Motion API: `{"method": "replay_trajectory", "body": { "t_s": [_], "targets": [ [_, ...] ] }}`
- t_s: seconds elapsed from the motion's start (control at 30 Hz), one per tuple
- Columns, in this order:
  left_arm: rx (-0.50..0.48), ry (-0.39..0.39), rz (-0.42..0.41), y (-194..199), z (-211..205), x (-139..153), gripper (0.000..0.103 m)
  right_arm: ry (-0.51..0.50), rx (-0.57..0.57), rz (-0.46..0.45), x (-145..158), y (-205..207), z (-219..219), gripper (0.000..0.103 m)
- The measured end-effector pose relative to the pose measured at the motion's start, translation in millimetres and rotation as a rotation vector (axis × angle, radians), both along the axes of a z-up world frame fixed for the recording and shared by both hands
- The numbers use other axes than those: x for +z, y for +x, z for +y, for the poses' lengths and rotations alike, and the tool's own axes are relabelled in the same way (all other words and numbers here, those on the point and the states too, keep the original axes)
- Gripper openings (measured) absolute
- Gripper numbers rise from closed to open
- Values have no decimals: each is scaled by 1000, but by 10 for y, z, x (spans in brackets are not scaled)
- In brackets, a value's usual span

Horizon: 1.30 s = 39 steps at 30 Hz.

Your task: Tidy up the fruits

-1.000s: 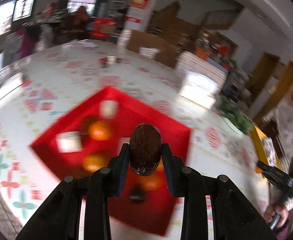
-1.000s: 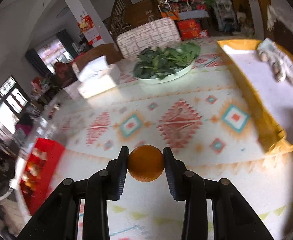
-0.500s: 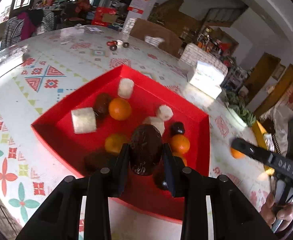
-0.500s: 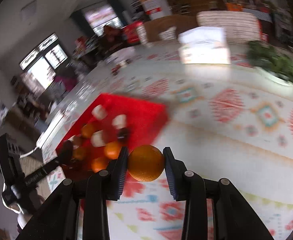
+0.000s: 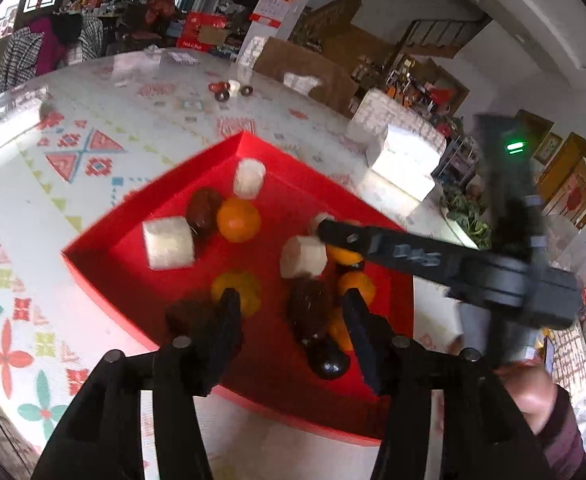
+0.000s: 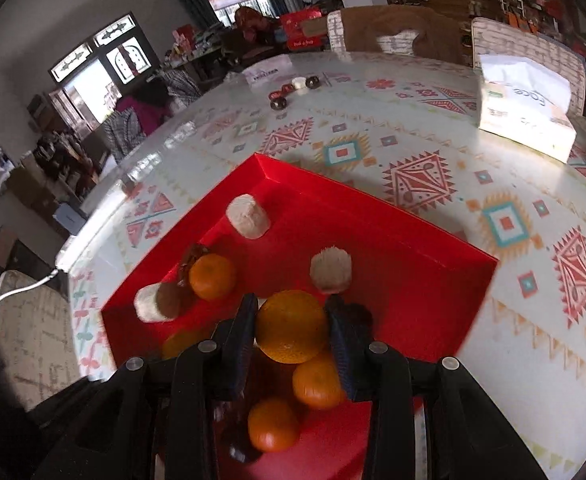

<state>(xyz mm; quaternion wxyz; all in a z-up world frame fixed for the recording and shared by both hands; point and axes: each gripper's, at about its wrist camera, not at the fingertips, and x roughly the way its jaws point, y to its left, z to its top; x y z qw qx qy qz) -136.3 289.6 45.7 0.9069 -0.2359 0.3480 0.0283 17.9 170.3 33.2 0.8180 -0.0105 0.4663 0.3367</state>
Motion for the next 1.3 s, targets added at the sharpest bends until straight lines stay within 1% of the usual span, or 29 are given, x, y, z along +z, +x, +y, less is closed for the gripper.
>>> {"method": "replay_trajectory", "body": {
  "t_s": [0.07,0.17,0.23,0.27,0.3,0.37,0.5,0.6,0.63,0.67,0.7,0.73,0.77,0.8,0.83,0.9,0.97,1.03,1.1,1.13,1.17,1.3],
  "targets": [
    [18,17,-13,-34,25,46,57,-13,-3,12,-60,70,67,38],
    [36,37,-21,-59,51,83,58,9,-17,29,-89,172,112,40],
    [43,50,-24,-71,54,94,61,24,-34,33,-88,208,89,40],
    [47,53,-25,-79,56,94,64,35,-40,27,-68,205,53,40],
    [48,51,-25,-86,53,89,65,42,-41,16,-41,195,44,41],
    [49,50,-24,-85,44,94,65,55,-47,-8,36,163,-30,46],
    [46,71,-36,-117,-35,159,65,86,-66,-45,224,75,-199,47],
    [66,138,-58,-178,-149,264,65,104,-83,-84,367,-64,-400,51],
    [86,183,-75,-217,-209,317,65,105,-91,-100,405,-129,-477,52],
    [107,229,-89,-244,-263,360,68,104,-102,-115,439,-199,-558,55],
    [139,295,-112,-290,-346,421,75,107,-110,-127,464,-259,-634,56],
    [178,368,-145,-357,-447,488,80,113,-117,-142,491,-341,-729,57],
    [226,434,-188,-441,-550,560,93,111,-128,-158,514,-424,-828,57],
    [266,477,-227,-519,-632,624,103,105,-141,-172,528,-505,-913,58],
    [310,514,-285,-630,-738,706,103,102,-149,-185,535,-573,-982,58],
    [344,541,-360,-775,-879,795,103,94,-168,-217,543,-740,-1137,62],
    [376,557,-399,-881,-997,812,103,76,-190,-254,526,-908,-1239,66],
    [406,589,-404,-918,-1114,795,103,64,-201,-277,497,-1047,-1317,67],
    [394,610,-387,-882,-1198,774,103,62,-210,-293,448,-1197,-1379,70],
    [378,613,-364,-842,-1239,752,103,62,-215,-297,425,-1253,-1413,71],
    [360,605,-347,-810,-1266,741,103,58,-218,-298,390,-1310,-1436,74],
    [300,542,-260,-703,-1329,669,103,47,-234,-267,264,-1420,-1515,74]
  ]
}}
